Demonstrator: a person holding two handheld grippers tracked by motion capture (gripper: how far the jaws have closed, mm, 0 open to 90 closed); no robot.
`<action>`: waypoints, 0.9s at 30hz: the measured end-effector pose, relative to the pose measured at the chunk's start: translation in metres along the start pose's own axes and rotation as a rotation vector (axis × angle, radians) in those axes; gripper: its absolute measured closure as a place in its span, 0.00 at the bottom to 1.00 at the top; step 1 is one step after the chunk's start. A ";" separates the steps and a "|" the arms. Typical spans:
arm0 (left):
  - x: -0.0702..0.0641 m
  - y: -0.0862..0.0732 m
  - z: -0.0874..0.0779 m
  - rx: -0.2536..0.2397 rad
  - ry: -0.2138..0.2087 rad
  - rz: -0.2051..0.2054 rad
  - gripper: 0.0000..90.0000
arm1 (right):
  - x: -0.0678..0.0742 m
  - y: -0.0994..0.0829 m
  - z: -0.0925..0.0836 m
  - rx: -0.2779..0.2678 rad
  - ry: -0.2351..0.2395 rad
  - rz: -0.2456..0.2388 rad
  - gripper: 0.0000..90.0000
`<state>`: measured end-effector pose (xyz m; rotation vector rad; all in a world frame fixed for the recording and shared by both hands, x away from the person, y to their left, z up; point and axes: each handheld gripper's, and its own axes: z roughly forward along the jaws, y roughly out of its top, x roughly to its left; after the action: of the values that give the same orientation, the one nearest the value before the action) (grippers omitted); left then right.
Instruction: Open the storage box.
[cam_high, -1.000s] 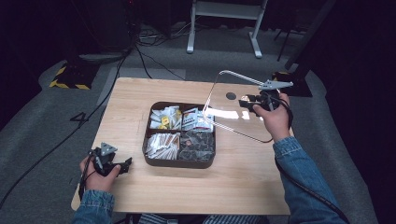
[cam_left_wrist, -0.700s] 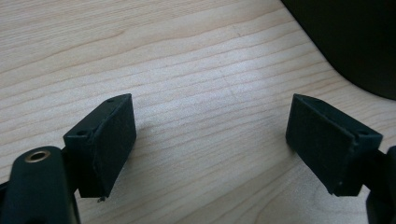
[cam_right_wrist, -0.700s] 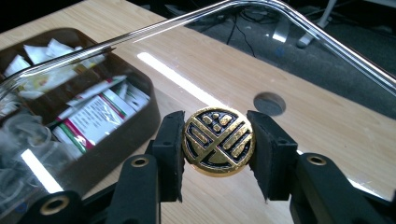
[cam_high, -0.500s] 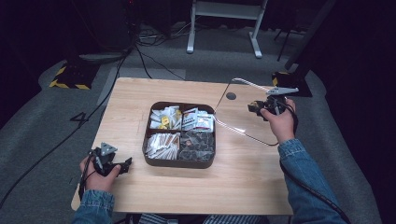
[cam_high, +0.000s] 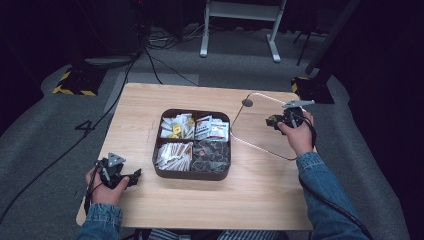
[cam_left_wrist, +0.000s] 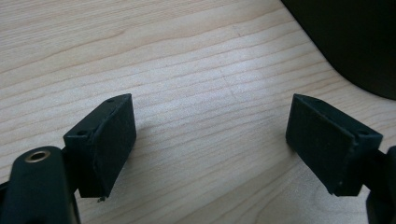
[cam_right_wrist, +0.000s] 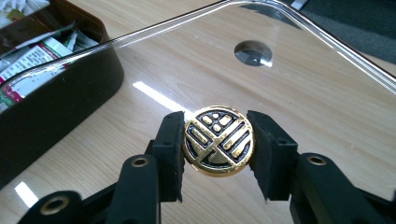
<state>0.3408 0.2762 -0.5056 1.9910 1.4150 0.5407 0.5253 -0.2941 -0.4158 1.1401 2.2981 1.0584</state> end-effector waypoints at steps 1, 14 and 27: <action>0.000 0.000 0.000 0.003 -0.002 0.002 0.18 | -0.001 -0.004 0.003 0.007 0.001 0.003 0.66; 0.000 0.000 0.000 0.003 -0.001 0.002 0.18 | -0.011 -0.027 0.016 0.034 -0.006 0.039 0.66; 0.000 0.000 0.000 0.004 -0.001 0.002 0.18 | -0.018 -0.050 0.026 0.069 -0.021 0.057 0.66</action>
<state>0.3408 0.2764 -0.5053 1.9954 1.4144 0.5381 0.5261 -0.3156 -0.4707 1.2440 2.3152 0.9896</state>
